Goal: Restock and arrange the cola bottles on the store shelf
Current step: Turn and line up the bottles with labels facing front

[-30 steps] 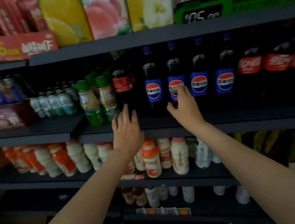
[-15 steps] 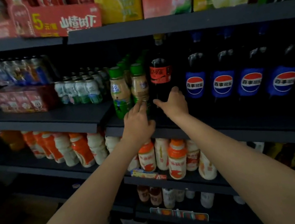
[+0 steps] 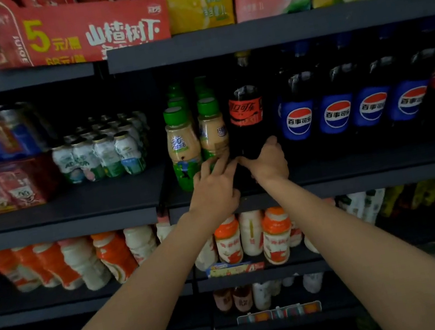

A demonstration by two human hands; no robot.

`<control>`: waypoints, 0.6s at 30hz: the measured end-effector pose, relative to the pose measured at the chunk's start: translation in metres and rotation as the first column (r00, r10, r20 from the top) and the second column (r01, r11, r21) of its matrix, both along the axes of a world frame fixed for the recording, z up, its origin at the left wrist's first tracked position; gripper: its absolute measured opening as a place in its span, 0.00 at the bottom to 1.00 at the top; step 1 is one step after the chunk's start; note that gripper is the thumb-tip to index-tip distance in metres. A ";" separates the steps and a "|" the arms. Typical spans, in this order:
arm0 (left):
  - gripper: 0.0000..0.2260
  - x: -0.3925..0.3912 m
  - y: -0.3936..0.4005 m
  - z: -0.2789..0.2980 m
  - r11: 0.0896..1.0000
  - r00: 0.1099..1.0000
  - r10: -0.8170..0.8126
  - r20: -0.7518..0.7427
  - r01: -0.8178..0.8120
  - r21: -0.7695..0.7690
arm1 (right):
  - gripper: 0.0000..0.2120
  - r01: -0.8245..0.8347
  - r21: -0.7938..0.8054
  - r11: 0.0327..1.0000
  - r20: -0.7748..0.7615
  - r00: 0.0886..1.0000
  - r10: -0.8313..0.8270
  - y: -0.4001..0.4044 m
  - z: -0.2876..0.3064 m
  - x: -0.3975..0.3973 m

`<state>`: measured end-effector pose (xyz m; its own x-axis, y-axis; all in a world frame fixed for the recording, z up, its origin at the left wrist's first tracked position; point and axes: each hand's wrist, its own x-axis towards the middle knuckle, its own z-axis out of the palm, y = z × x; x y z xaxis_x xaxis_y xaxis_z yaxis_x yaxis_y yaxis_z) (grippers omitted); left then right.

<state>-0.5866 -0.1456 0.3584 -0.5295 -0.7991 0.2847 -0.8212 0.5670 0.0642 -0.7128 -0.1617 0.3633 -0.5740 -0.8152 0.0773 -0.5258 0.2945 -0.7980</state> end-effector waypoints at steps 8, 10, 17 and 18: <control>0.31 -0.009 -0.006 -0.002 0.981 0.992 -0.115 -0.058 0.122 0.152 | 0.27 -0.059 0.027 0.998 0.049 0.997 0.057 -0.004 0.005 -0.007; 0.32 -0.014 -0.007 0.001 0.961 0.986 -0.116 -0.117 0.141 0.238 | 0.23 -0.086 0.041 0.995 0.080 0.993 0.083 -0.001 0.009 -0.011; 0.34 -0.031 -0.013 0.009 0.896 0.935 -0.015 -0.355 0.170 0.410 | 0.22 -0.187 0.016 0.982 0.136 0.974 0.183 0.000 0.009 -0.022; 0.33 -0.032 -0.013 0.010 0.889 0.924 -0.005 -0.381 0.178 0.421 | 0.23 -0.198 0.018 0.980 0.116 0.974 0.194 0.000 0.010 -0.023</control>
